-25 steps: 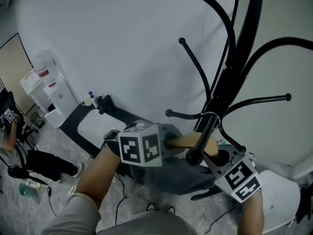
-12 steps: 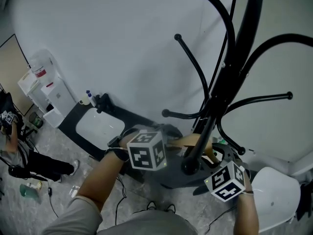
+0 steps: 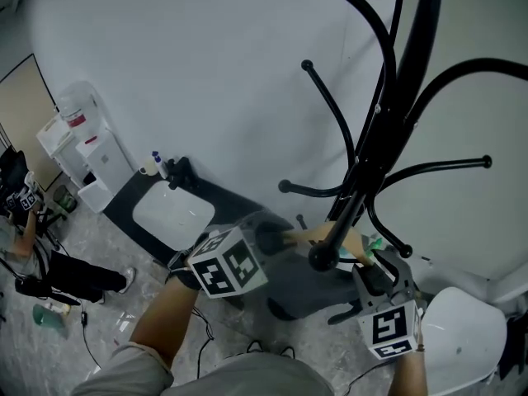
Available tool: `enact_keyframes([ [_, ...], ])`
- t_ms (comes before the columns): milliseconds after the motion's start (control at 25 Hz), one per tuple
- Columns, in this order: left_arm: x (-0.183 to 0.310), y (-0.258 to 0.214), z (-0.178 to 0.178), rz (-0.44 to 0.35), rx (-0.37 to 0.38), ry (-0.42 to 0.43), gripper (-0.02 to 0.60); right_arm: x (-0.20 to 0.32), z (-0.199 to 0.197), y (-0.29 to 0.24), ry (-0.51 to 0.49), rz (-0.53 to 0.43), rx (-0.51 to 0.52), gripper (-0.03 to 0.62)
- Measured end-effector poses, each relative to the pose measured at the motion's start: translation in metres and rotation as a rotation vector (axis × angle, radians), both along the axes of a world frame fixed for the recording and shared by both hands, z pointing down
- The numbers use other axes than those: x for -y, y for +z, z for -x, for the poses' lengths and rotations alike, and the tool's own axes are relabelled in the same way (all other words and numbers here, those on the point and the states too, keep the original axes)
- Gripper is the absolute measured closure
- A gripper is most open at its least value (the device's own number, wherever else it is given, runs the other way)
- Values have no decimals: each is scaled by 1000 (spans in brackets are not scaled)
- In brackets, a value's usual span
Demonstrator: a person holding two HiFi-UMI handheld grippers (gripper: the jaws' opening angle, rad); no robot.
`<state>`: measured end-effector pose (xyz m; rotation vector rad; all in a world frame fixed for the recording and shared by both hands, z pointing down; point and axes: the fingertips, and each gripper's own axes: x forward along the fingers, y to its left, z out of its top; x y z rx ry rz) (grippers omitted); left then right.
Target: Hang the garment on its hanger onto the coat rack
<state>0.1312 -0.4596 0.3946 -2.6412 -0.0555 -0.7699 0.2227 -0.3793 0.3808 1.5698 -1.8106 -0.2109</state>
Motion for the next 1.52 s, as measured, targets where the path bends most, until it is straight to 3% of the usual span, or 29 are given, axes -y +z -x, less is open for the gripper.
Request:
enact_keyframes([
  [80, -14, -7, 4, 24, -49, -23, 505, -10, 16, -6, -36, -29, 75, 433],
  [160, -31, -16, 5, 78, -109, -39, 568, -17, 32, -12, -60, -68, 210, 526],
  [320, -64, -21, -1, 238, -195, -55, 575, -27, 43, -8, -70, -58, 488, 569],
  [520, -84, -10, -9, 360, -256, -120, 575, -36, 46, 4, -79, -27, 678, 579],
  [880, -96, -16, -19, 394, -293, -148, 575, -41, 46, -1, -104, -14, 692, 580],
  [1520, -100, -12, -24, 394, -282, -147, 575, -41, 43, -1, -123, -5, 692, 580],
])
